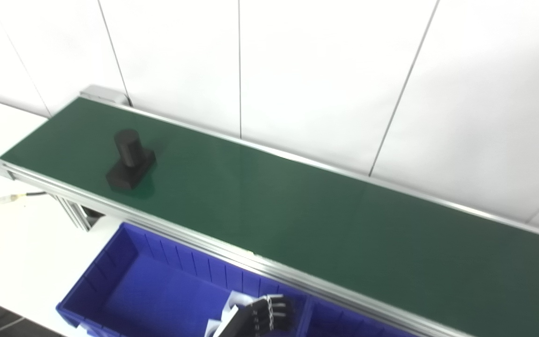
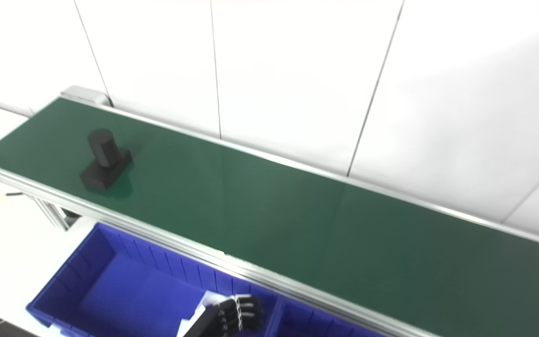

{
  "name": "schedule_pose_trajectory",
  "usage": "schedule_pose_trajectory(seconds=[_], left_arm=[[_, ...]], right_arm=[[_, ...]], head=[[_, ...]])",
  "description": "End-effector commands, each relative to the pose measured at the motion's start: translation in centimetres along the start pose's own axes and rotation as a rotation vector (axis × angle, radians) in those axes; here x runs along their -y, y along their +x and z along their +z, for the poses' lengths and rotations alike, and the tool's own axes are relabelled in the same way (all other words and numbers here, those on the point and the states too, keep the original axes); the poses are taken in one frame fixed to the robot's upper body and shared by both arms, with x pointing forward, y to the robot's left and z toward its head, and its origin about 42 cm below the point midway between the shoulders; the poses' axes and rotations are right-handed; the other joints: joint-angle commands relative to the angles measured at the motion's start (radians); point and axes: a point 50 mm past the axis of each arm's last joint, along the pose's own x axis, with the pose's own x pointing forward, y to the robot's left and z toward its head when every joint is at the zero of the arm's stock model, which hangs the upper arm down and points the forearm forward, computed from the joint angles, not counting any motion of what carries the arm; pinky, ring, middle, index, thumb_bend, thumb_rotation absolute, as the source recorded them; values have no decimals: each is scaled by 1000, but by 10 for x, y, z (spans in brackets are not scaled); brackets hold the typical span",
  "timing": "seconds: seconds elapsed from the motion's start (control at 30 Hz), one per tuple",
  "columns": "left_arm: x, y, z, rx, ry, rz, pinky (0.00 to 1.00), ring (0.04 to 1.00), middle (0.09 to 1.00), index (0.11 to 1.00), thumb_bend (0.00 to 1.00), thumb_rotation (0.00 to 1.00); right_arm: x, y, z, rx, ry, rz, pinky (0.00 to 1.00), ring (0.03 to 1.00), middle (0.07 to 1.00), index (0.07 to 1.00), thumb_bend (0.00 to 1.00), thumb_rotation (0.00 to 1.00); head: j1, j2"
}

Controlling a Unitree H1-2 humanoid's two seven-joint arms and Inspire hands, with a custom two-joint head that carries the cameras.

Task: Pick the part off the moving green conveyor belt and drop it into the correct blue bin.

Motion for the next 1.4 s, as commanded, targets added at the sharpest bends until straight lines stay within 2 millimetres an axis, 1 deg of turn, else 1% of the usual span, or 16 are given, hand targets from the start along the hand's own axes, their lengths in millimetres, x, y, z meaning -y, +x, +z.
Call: schedule_pose_trajectory(seconds=[0.0, 0.03, 0.13, 0.47, 0.6, 0.8, 1.13, 1.37], left_arm=[[4, 8, 7, 60, 12, -11, 651, 638, 689, 709, 716, 0], [5, 8, 7, 60, 14, -12, 647, 634, 685, 707, 717, 0], [6, 11, 6, 58, 15, -17, 640, 630, 679, 700, 722, 0], [7, 16, 5, 56, 2, -21, 637, 628, 674, 690, 762, 0], [8, 16, 5, 55, 4, -19, 635, 622, 668, 685, 766, 0], [7, 15, 4, 53, 2, -13, 640, 621, 664, 681, 783, 0], [5, 13, 4, 53, 1, -14, 627, 618, 667, 681, 769, 0], [4, 12, 4, 53, 4, -7, 631, 617, 665, 682, 765, 0]], right_arm=[[2, 4, 9, 76, 20, -2, 697, 770, 844, 910, 540, 0], [2, 4, 8, 76, 16, 1, 695, 770, 845, 913, 534, 0], [3, 6, 8, 76, 5, 3, 688, 766, 842, 912, 532, 0], [5, 10, 6, 67, 27, 8, 698, 774, 851, 920, 528, 0], [6, 9, 6, 65, 40, 7, 683, 766, 846, 922, 525, 0], [7, 8, 5, 62, 30, 2, 692, 765, 843, 919, 526, 0], [5, 9, 5, 61, 49, 0, 685, 763, 844, 916, 517, 0], [5, 8, 5, 59, 49, -3, 674, 757, 840, 910, 510, 0]], head=[[1, 0], [8, -10], [18, -19], [25, -34], [23, -33], [21, -29], [-4, -17], [-11, -19]])
